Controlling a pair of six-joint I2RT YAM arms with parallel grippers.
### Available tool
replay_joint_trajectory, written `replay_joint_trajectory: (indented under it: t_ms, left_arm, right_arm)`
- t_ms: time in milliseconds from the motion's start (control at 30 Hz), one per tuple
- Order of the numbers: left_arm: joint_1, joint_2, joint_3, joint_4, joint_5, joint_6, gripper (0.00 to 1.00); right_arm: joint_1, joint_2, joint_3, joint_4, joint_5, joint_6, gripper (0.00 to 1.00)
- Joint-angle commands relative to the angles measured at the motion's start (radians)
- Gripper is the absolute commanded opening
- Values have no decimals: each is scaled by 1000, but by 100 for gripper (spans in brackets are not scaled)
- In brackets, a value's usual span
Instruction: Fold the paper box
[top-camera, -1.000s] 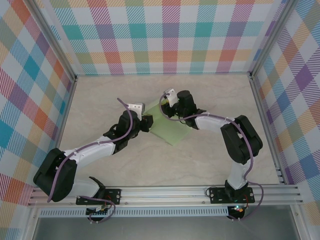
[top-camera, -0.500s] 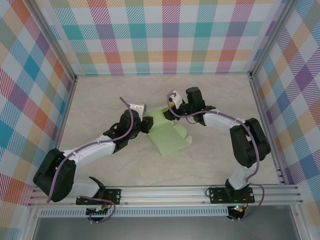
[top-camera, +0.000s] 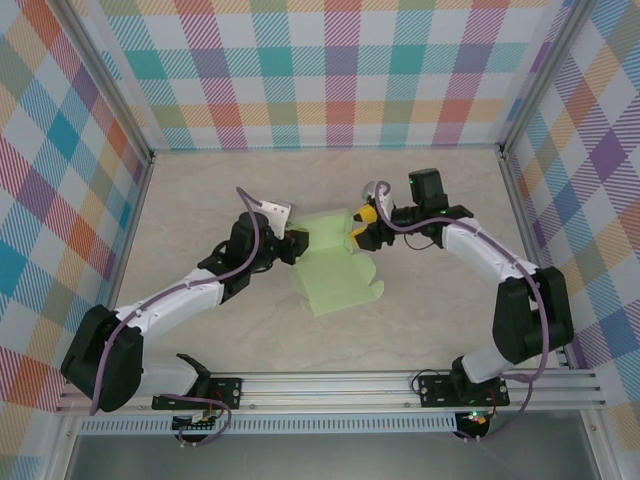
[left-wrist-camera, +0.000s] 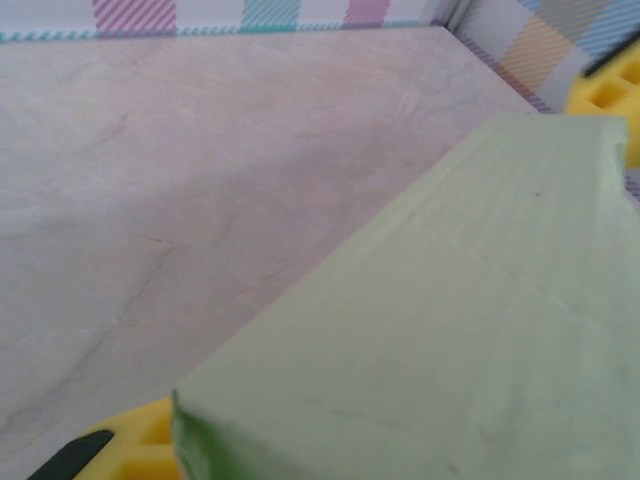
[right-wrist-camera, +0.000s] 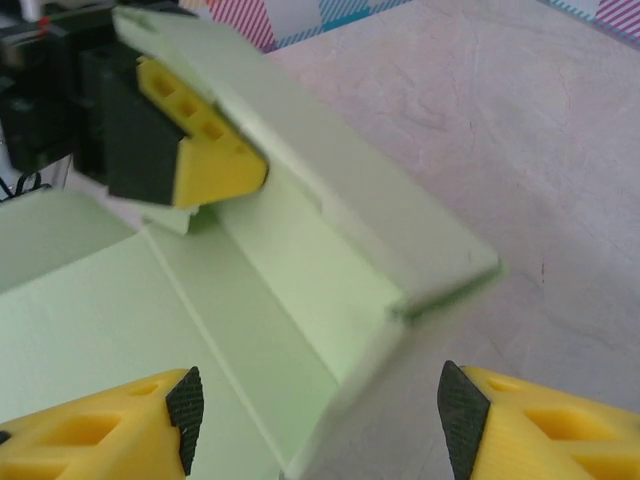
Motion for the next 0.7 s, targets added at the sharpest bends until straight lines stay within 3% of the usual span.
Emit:
replay_joint_trajectory:
  t_ms: [0,233,367,667]
  left_arm:
    - [30,-40,24,40,88,45,31]
    - [31,-44,26,58,205,67,31]
    - [31,-44,32,73,271,77,31]
    - [31,-57,33,113,303,83,31]
  right_arm:
    - [-16,-44,0,-120,-84,-125,67]
    - [-16,-44,-59,-58,-157,-96,69]
    - [-16,-15,-46,-126,-196,-136,68]
    - [-18,3,-61,-124,-217,-118,69]
